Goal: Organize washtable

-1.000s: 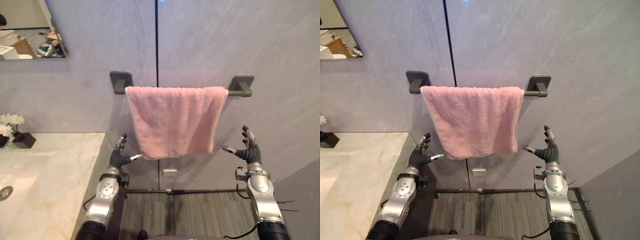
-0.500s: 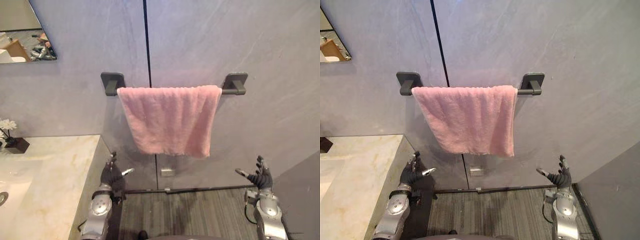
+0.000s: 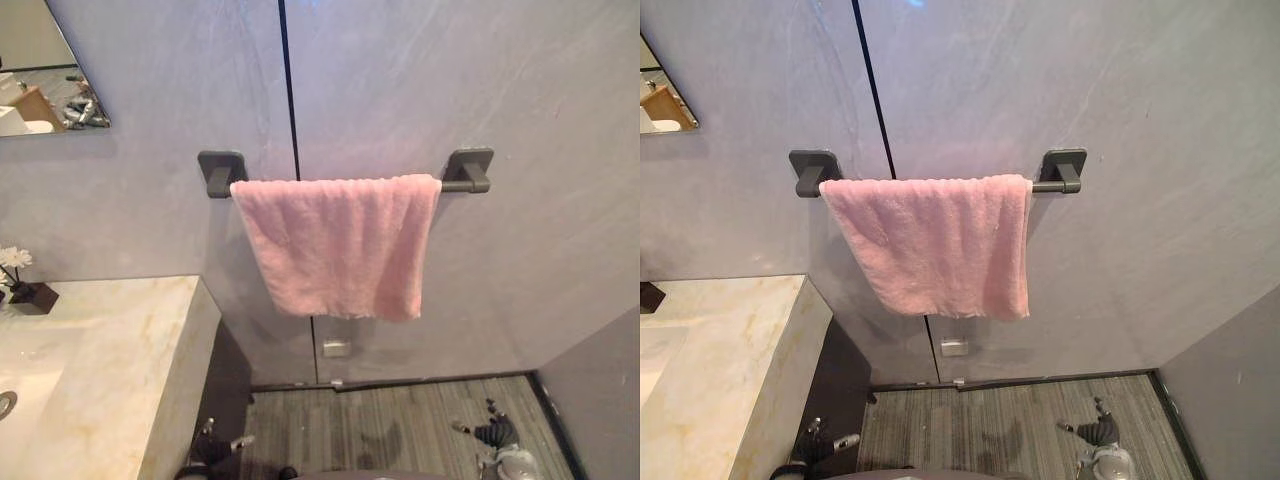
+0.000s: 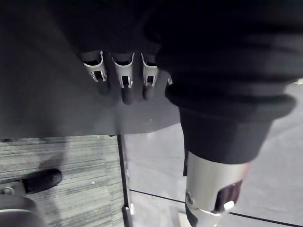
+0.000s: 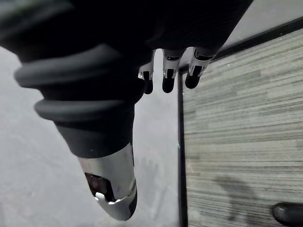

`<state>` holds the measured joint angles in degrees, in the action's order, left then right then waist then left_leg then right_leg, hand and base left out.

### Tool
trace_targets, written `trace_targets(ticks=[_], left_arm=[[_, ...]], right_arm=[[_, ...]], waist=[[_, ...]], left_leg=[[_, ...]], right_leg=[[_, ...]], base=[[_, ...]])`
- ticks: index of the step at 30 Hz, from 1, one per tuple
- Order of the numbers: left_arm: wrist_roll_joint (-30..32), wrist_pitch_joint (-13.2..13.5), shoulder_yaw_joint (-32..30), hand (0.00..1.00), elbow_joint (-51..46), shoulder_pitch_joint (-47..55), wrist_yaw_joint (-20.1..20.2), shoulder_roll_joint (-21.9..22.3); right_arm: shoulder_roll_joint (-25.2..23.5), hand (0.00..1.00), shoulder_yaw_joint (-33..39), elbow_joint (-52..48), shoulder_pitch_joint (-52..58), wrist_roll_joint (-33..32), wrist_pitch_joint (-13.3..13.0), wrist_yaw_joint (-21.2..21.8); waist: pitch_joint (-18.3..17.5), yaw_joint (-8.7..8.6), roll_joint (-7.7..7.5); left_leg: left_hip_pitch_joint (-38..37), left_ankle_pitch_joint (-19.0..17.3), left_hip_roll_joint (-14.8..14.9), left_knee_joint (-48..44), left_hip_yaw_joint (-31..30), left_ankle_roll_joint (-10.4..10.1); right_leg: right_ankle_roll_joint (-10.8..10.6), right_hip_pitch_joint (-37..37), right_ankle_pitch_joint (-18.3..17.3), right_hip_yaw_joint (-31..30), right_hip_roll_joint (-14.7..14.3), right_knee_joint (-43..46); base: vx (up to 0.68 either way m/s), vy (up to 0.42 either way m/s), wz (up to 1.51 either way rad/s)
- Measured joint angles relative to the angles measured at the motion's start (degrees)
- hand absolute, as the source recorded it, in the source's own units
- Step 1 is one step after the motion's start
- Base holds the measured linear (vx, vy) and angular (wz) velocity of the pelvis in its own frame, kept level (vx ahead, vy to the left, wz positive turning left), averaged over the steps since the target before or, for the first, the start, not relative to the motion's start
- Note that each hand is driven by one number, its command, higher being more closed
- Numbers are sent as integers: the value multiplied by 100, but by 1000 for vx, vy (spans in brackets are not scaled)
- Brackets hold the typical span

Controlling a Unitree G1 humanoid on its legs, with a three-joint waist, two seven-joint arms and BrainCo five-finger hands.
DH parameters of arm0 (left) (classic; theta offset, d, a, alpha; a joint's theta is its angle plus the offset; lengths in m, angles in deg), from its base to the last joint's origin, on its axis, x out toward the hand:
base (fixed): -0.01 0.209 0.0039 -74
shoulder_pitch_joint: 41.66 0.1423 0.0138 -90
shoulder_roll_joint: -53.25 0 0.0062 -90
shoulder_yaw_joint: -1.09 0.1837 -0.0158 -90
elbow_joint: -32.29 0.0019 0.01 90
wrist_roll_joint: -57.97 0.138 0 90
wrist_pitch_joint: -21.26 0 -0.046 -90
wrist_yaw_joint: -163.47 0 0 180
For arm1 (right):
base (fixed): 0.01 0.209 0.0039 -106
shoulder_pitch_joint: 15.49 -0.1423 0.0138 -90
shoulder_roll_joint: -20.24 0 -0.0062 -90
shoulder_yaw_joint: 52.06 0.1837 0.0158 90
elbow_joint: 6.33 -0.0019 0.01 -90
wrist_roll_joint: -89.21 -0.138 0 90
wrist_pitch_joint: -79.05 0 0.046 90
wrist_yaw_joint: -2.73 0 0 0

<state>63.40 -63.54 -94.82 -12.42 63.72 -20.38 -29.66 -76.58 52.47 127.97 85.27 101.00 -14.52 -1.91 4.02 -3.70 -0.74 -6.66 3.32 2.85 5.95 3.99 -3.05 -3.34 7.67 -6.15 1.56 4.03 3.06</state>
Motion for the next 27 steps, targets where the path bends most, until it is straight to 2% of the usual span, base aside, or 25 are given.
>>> trace_targets(ticks=[3,5,8,10,11,12,13,14,16,17,18,19,20,21,22,23,24,25,26,27], left_arm=[[1,1,-128,0,28,-11,-12,116],[0,2,-130,0,27,-40,-17,144],[-1,6,-150,0,14,-168,-64,167],[-15,2,-157,0,-84,-323,-165,160],[-15,2,-158,0,-290,-410,-201,164],[-15,10,-159,0,-473,-480,-264,170],[-15,10,-152,0,-529,-504,-278,169],[-11,16,-99,0,-677,-572,-293,170],[-13,53,-117,0,-869,-562,-367,169],[-12,65,-127,0,-919,-550,-401,209],[-13,61,-133,0,-897,-508,-420,271],[-14,58,-138,0,-882,-498,-434,317],[-14,58,-141,0,-904,-446,-488,377],[-32,57,-126,0,-1030,-297,-514,559],[-33,57,-118,0,-1084,-254,-516,588],[-38,56,-62,0,-1162,-215,-516,645],[-49,53,-12,0,-1184,-222,-517,705],[-75,44,57,0,-1205,-274,-511,719],[-78,23,121,0,-1224,-302,-509,704],[-77,20,147,0,-1311,-298,-507,669]], right_arm=[[-9,0,-6,52,13,-3,1,-1],[-32,0,-7,61,55,-14,1,-7],[-116,0,-152,25,27,-52,3,-20],[-262,0,-266,-83,-75,-77,5,-35],[-340,0,-338,-192,-133,-114,10,-35],[-416,0,-383,-318,-119,-176,17,-45],[-448,0,-418,-378,-90,-218,20,-46],[-495,0,-514,-619,99,-269,13,-61],[-551,0,-640,-860,266,-308,-15,-79],[-572,0,-665,-982,292,-358,-34,-84],[-565,0,-666,-1031,286,-446,-43,-139],[-559,0,-662,-1030,275,-455,-37,-173],[-523,0,-669,-1024,239,-474,-27,-203],[-463,0,-721,-1029,150,-535,-36,-292],[-445,0,-765,-1030,121,-563,-36,-301],[-412,0,-819,-1034,63,-581,-36,-312],[-387,0,-833,-1029,36,-629,-33,-348],[-397,0,-812,-1019,33,-696,-33,-410],[-459,0,-762,-956,39,-718,-17,-431],[-474,0,-751,-957,77,-728,4,-492]], waist=[[35,24,6],[69,129,-3],[187,182,-40],[313,234,-46],[438,287,-37],[509,335,-9],[547,372,15],[538,355,-81],[473,407,-195],[449,494,-256],[449,565,-284],[434,617,-309],[456,693,-263],[456,802,-117],[462,793,-96],[505,775,-7],[594,754,145],[667,713,111],[720,726,120],[784,711,-32]], left_leg=[[-11,-37,-8,-1,31,7],[8,-54,-10,-4,85,8],[242,-84,4,-153,140,7],[883,-390,83,-975,167,24],[1418,-660,215,-1622,85,33],[1663,-791,375,-1955,24,62],[1734,-816,376,-2054,-41,57],[1859,-856,321,-2318,-276,49],[2213,-854,268,-2697,-450,47],[2510,-852,270,-3019,-493,44],[2681,-845,273,-3241,-496,33],[2740,-808,290,-3306,-505,-16],[2766,-711,357,-3234,-513,-160],[2871,-440,544,-2997,-617,-373],[2924,-319,574,-2904,-687,-382],[3010,76,702,-2607,-802,-406],[2997,619,836,-2152,-861,-417],[2942,976,900,-1763,-730,-410],[2990,616,897,-2334,-504,-475],[3013,39,799,-3147,-308,-383]], right_leg=[[-48,-20,-92,-4,2,66],[-38,-75,-122,-22,4,117],[-30,-323,-166,-28,5,365],[-85,-776,-206,-56,5,796],[-100,-1093,-213,-162,-87,1111],[-209,-1317,-371,-415,-202,1608],[-213,-1434,-524,-513,-191,2057],[-343,-1520,-777,-756,-91,3099],[-532,-1467,-916,-1153,45,3839],[-616,-1253,-971,-1496,156,3888],[-654,-861,-1144,-1681,226,3358],[-571,-631,-1369,-1735,166,3018],[-414,-457,-1626,-1711,136,2620],[-192,-402,-1923,-1509,-33,2259],[-126,-413,-2004,-1409,-85,2214],[59,-515,-2144,-1198,-293,2188],[233,-598,-2058,-936,-547,2263],[443,-689,-1944,-607,-607,2256],[588,-721,-1865,-318,-631,2285],[692,-787,-1759,-68,-586,2288]], base=[[2,-5,-1],[5,-3,-3],[10,-11,-2],[-26,-18,-7],[-58,8,5],[-48,15,13],[5,-14,54],[42,-41,68],[-17,-197,81],[-128,-311,73],[-165,-302,55],[-192,-268,40],[-287,-341,28],[-319,-344,26],[-388,-373,51],[-451,-393,81],[-483,-363,113],[-474,-296,125],[-405,-255,133],[-358,-256,107]])
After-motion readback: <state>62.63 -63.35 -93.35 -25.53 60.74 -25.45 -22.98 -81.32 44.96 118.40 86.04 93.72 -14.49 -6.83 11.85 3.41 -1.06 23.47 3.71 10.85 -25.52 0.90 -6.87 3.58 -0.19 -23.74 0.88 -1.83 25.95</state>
